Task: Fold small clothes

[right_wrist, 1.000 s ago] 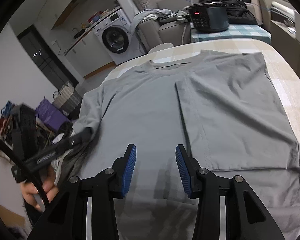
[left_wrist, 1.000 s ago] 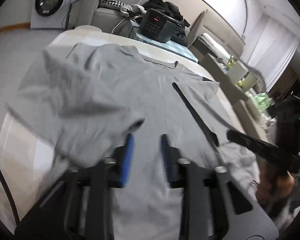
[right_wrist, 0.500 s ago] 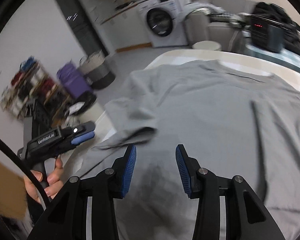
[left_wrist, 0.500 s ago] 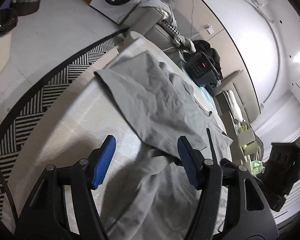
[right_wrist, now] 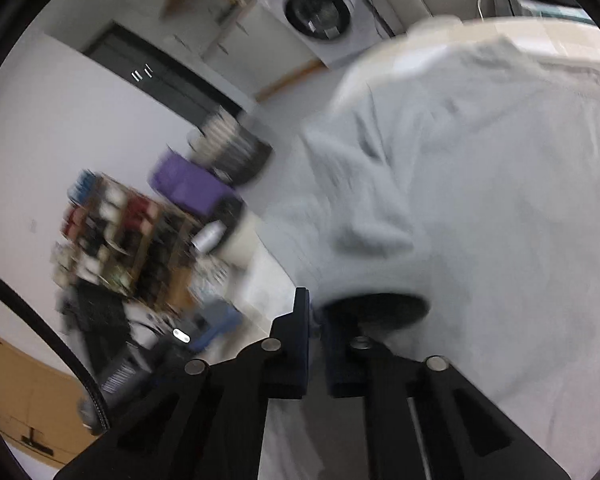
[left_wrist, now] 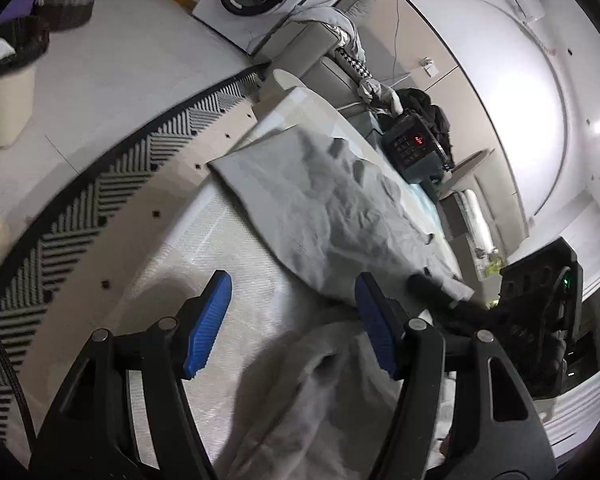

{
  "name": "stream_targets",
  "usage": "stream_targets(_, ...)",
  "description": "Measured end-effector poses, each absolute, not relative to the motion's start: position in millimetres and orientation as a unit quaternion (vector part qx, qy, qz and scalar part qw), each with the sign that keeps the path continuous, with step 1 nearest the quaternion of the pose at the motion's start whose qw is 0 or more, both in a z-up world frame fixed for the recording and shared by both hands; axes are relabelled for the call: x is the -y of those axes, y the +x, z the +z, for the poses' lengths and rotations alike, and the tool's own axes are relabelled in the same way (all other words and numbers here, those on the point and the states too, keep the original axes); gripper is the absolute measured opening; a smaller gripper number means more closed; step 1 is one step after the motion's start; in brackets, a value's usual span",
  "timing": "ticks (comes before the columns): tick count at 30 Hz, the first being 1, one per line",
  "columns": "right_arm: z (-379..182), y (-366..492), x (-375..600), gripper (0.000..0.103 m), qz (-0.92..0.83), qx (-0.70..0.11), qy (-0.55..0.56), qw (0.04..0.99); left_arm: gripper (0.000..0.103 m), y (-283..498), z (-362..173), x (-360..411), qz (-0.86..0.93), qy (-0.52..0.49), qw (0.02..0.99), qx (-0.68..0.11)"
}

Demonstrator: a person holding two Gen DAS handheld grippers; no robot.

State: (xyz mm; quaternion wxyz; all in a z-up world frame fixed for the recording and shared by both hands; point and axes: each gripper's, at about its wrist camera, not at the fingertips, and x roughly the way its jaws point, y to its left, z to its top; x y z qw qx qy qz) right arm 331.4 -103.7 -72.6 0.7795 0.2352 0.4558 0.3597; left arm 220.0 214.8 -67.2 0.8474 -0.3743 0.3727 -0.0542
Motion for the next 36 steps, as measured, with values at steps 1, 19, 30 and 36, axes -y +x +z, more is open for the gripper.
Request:
stream_targets(1, -66, 332, 107, 0.005, 0.362, -0.444, 0.246, 0.782, 0.06, 222, -68, -216, -0.064, -0.385, 0.842, -0.373)
stream_targets(19, -40, 319, 140, 0.005, 0.368, -0.386, 0.312, 0.786, 0.061, 256, -82, -188, -0.203, -0.509, 0.739, -0.392)
stream_targets(30, -30, 315, 144, 0.005, 0.368, -0.369, 0.33, 0.787, 0.061, 271, -84, -173, -0.233, -0.574, 0.7, -0.355)
stream_targets(36, -35, 312, 147, 0.005, 0.364, -0.374, 0.326, 0.788, 0.061, 277, -91, -170, -0.218, -0.589, 0.694, -0.351)
